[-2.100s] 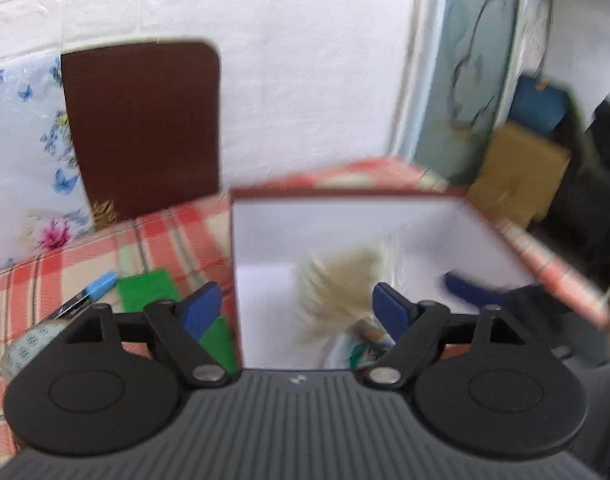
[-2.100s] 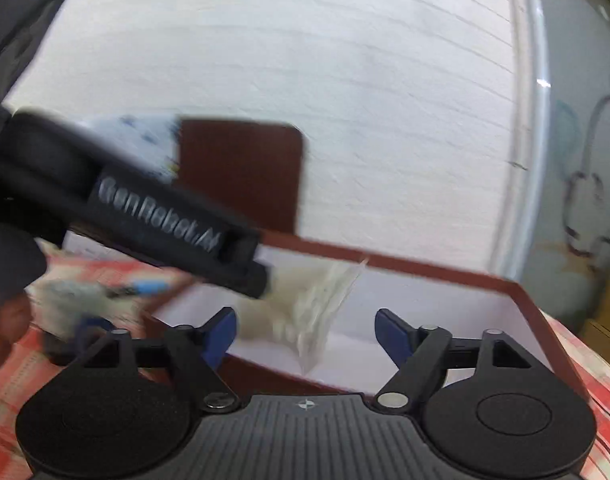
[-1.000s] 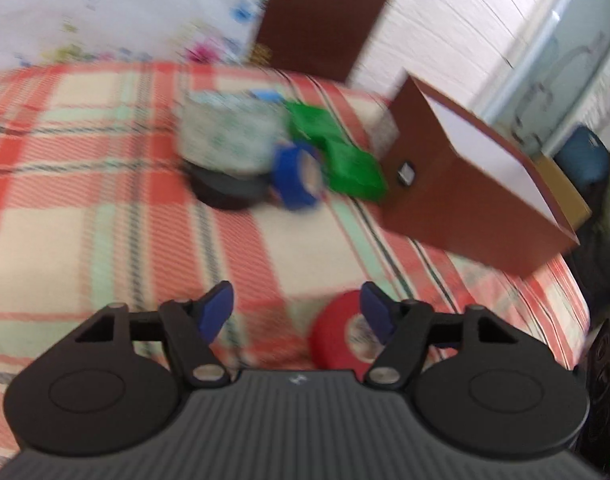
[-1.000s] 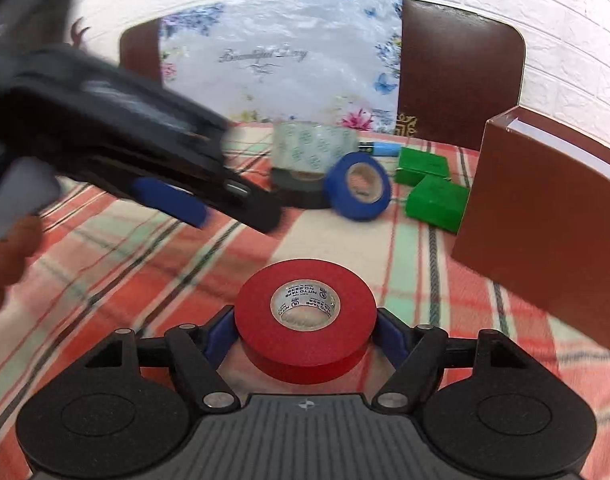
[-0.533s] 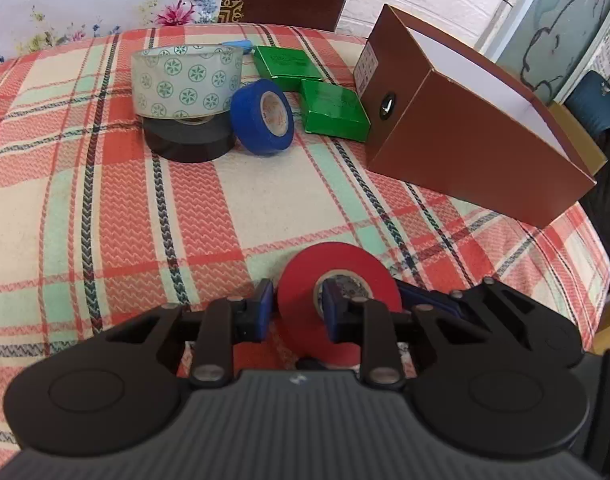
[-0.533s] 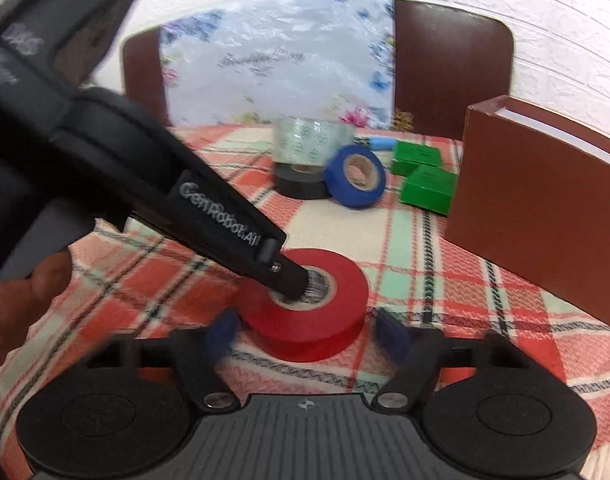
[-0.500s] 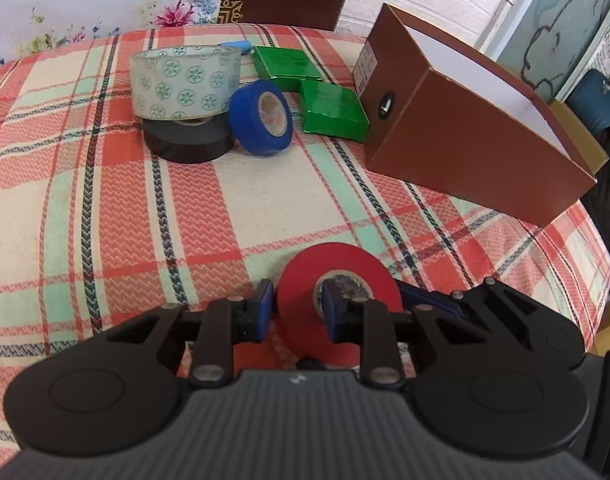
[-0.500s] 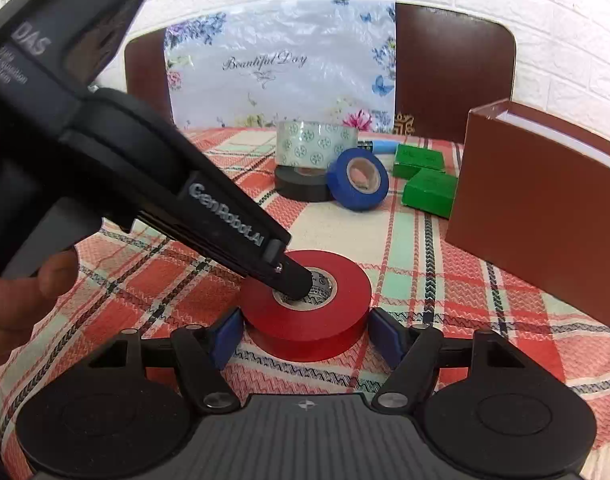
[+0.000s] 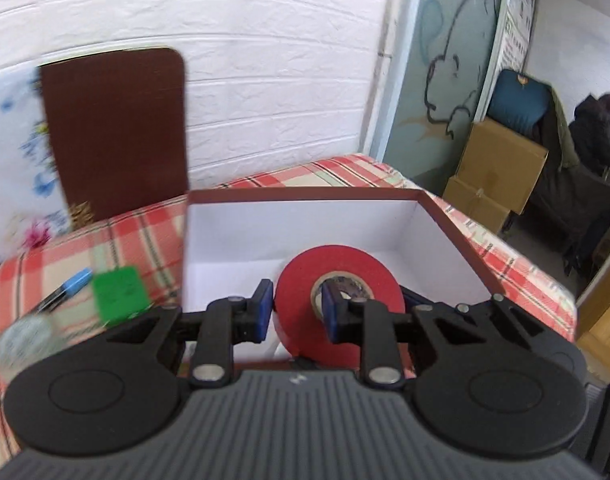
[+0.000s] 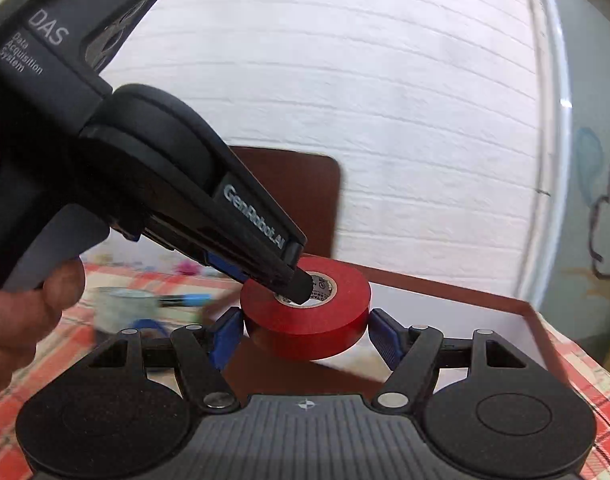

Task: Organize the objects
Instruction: 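Carry the red tape into the brown box and release it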

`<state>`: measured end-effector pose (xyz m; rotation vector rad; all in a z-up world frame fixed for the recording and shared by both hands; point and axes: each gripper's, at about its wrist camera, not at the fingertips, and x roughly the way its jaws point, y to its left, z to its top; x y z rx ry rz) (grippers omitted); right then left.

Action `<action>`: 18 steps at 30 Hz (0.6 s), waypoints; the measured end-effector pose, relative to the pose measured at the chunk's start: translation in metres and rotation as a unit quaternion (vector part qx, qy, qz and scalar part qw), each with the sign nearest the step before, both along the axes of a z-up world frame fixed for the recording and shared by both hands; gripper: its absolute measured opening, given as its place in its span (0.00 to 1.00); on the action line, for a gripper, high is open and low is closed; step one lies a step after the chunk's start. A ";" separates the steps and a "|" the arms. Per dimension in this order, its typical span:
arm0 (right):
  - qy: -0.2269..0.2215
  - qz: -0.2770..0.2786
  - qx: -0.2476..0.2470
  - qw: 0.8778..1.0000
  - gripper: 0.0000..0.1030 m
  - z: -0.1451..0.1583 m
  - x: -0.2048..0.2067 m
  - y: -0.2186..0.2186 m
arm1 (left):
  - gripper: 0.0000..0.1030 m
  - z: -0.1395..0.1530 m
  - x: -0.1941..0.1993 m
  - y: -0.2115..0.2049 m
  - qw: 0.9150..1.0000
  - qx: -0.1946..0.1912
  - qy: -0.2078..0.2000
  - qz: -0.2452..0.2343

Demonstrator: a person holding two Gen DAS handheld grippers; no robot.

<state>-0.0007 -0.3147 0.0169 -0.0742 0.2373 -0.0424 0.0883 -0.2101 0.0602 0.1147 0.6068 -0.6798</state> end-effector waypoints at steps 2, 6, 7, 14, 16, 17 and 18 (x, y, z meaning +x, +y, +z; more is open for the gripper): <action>0.008 -0.011 -0.002 1.000 0.66 -0.005 0.012 -0.008 | 0.27 -0.005 0.006 -0.016 1.000 0.016 -0.007 0.004; 0.010 -0.030 -0.003 0.999 0.68 -0.012 0.025 -0.012 | 0.28 -0.019 0.016 -0.032 0.999 0.048 -0.002 0.021; 0.008 -0.031 -0.004 0.999 0.69 -0.013 0.025 -0.011 | 0.28 -0.021 0.017 -0.032 0.998 0.055 -0.001 0.023; -0.006 -0.038 0.026 0.999 0.67 -0.018 -0.001 -0.005 | 0.37 -0.019 -0.001 -0.013 0.997 0.065 0.003 0.032; -0.008 -0.041 0.025 0.999 0.67 -0.018 -0.010 0.000 | 0.37 -0.020 -0.008 -0.010 0.996 0.073 0.000 0.041; -0.011 -0.043 0.019 0.999 0.67 -0.019 -0.016 0.002 | 0.37 -0.020 -0.011 -0.005 0.996 0.072 0.001 0.045; -0.004 -0.041 0.017 0.999 0.69 -0.020 -0.020 0.005 | 0.37 -0.018 -0.015 0.001 0.997 0.066 -0.003 0.050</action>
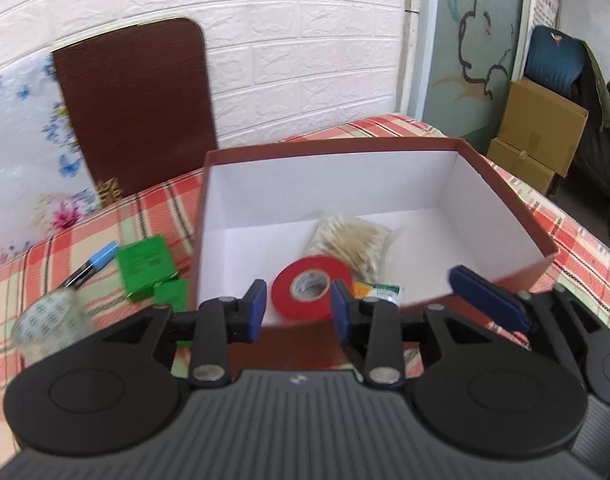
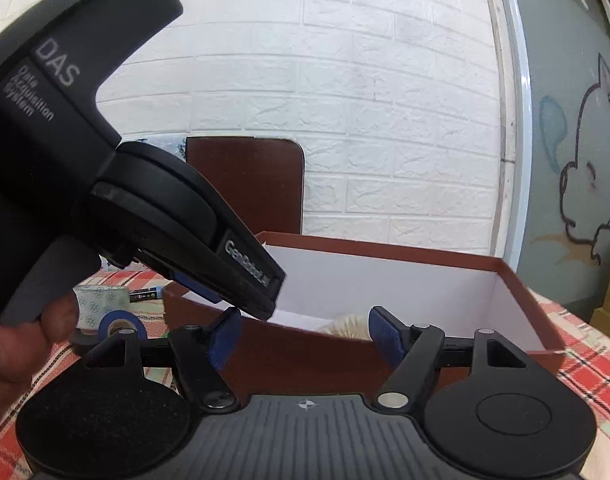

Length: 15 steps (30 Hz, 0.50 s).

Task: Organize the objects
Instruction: 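Carry the red tape into the brown box and release it, then move the left gripper back toward the clear packing tape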

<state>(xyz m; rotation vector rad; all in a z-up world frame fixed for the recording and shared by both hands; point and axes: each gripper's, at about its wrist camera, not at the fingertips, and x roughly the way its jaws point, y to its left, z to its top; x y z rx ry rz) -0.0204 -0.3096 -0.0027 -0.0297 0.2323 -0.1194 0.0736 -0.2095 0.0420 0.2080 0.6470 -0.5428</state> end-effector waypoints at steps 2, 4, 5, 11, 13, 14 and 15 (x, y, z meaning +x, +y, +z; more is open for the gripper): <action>0.017 0.006 0.010 1.000 0.69 -0.005 -0.003 0.001 | 0.38 0.003 -0.005 0.010 1.000 -0.002 -0.005 0.010; 0.035 0.009 0.023 0.999 0.69 -0.010 -0.006 0.004 | 0.38 0.002 -0.009 0.020 1.000 0.001 0.001 0.020; 0.046 0.014 0.033 0.998 0.69 -0.012 -0.008 0.006 | 0.38 0.000 -0.011 0.024 1.000 0.003 0.003 0.025; 0.105 0.038 0.106 0.988 0.69 -0.027 -0.011 0.018 | 0.38 -0.021 -0.013 0.056 0.997 0.024 0.023 0.068; 0.116 0.048 0.110 0.986 0.69 -0.031 -0.011 0.026 | 0.38 -0.027 -0.015 0.067 0.996 0.033 0.024 0.081; 0.121 0.053 0.109 0.985 0.69 -0.033 -0.012 0.031 | 0.38 -0.030 -0.015 0.073 0.995 0.036 0.025 0.087; 0.126 0.058 0.107 0.985 0.69 -0.035 -0.011 0.036 | 0.38 -0.033 -0.015 0.079 0.994 0.040 0.026 0.095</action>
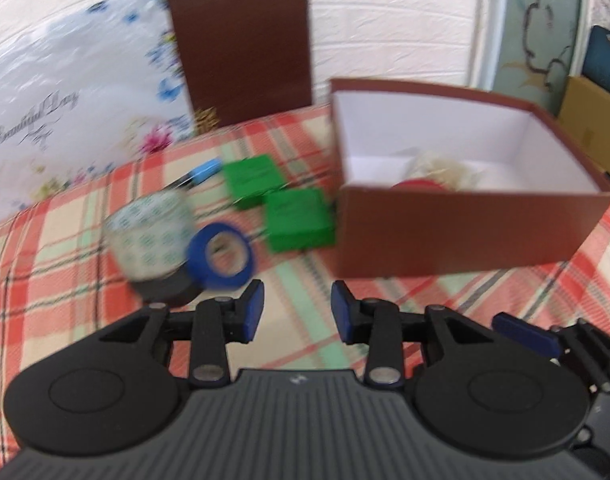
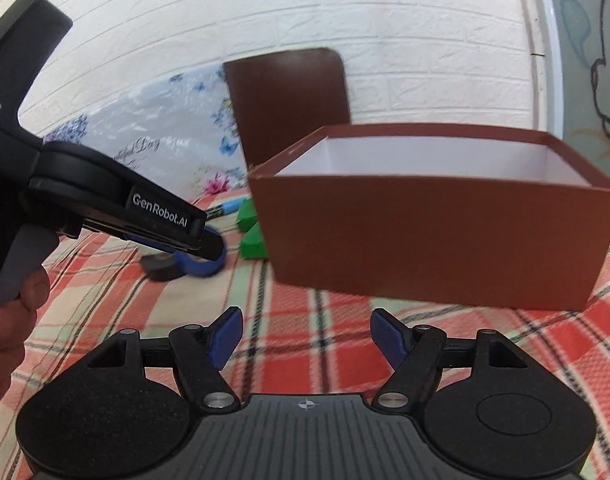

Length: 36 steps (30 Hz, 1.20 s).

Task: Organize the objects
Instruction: 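Move the left gripper back toward the clear packing tape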

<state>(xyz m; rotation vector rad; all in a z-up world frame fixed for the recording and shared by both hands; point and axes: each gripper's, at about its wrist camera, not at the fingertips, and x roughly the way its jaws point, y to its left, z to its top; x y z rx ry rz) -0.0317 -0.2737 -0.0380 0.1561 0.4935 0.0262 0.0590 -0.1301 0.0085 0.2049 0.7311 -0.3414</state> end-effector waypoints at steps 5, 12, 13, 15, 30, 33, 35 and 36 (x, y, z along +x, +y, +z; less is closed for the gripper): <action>0.017 0.027 -0.011 0.999 0.68 -0.004 0.010 0.021 | 0.38 -0.015 0.006 0.030 0.999 0.008 0.009 0.037; 0.034 0.062 -0.037 0.997 0.68 -0.006 0.016 0.051 | 0.38 -0.034 0.015 0.070 0.996 0.018 0.013 0.087; 0.037 0.067 -0.040 0.996 0.68 -0.008 0.018 0.055 | 0.39 -0.037 0.017 0.076 0.995 0.020 0.012 0.094; 0.042 0.076 -0.047 0.995 0.68 -0.010 0.023 0.062 | 0.39 -0.041 0.021 0.089 0.994 0.020 0.012 0.108; -0.005 0.125 -0.097 0.987 0.64 0.007 0.095 0.115 | 0.88 -0.074 0.043 0.179 0.982 -0.040 -0.060 0.172; -0.042 0.138 -0.115 0.983 0.64 0.027 0.118 0.127 | 0.91 -0.075 0.047 0.184 0.983 -0.048 -0.059 0.170; -0.061 0.160 -0.152 0.973 0.64 0.034 0.136 0.140 | 0.91 -0.076 0.048 0.186 0.982 -0.052 -0.060 0.170; -0.063 0.178 -0.176 0.966 0.65 0.036 0.146 0.148 | 0.91 -0.076 0.048 0.185 0.982 -0.051 -0.061 0.169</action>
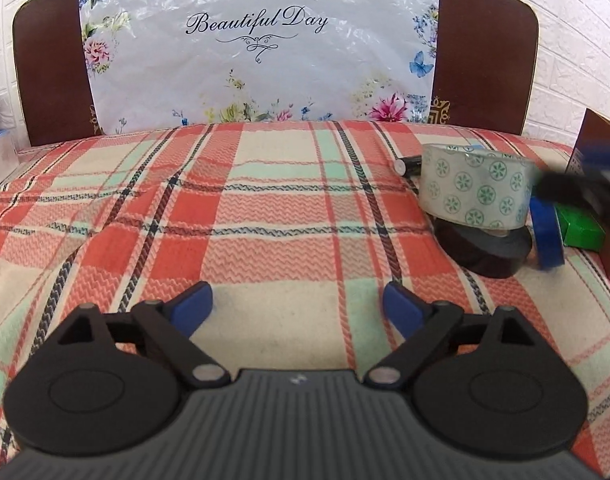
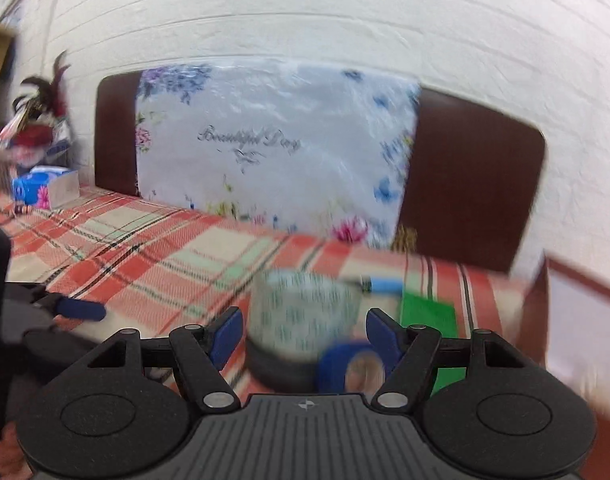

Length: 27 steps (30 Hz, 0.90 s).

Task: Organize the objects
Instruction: 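Move the left gripper back toward the clear packing tape, then grasp the clear printed packing tape roll by its rim with the left gripper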

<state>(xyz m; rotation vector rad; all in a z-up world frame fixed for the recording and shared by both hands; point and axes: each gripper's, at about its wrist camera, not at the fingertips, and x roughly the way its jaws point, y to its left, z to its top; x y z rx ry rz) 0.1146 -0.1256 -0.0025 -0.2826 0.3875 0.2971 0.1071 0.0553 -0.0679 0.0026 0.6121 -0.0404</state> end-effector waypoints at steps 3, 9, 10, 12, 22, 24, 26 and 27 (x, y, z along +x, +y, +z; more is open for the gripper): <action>0.017 0.031 -0.088 0.995 0.64 -0.006 0.029 0.021 | 0.91 -0.001 0.001 0.002 1.000 -0.006 -0.001 -0.001; 0.045 0.083 -0.139 0.986 0.17 -0.016 0.023 0.033 | 0.91 -0.001 0.001 0.003 1.000 -0.010 -0.002 -0.002; 0.037 0.084 -0.142 0.986 0.09 -0.017 0.012 0.035 | 0.91 -0.001 0.001 0.004 1.000 -0.012 -0.002 -0.002; 0.029 0.082 -0.133 0.987 0.08 -0.016 -0.004 0.030 | 0.91 -0.001 0.000 0.004 1.000 -0.015 -0.002 -0.003; 0.050 0.093 -0.110 0.988 0.10 -0.011 -0.105 -0.006 | 0.91 0.000 0.000 0.004 1.000 -0.011 -0.002 -0.002; 0.056 0.082 -0.128 0.987 0.16 -0.027 -0.116 -0.006 | 0.92 0.000 0.000 0.003 1.000 -0.006 -0.002 -0.001; 0.049 0.064 -0.131 0.988 0.34 -0.036 -0.126 -0.008 | 0.92 0.000 -0.001 0.001 1.000 0.000 -0.001 0.000; 0.039 0.056 -0.121 0.990 0.46 -0.037 -0.134 -0.009 | 0.92 0.001 -0.002 0.001 1.000 0.002 0.001 0.000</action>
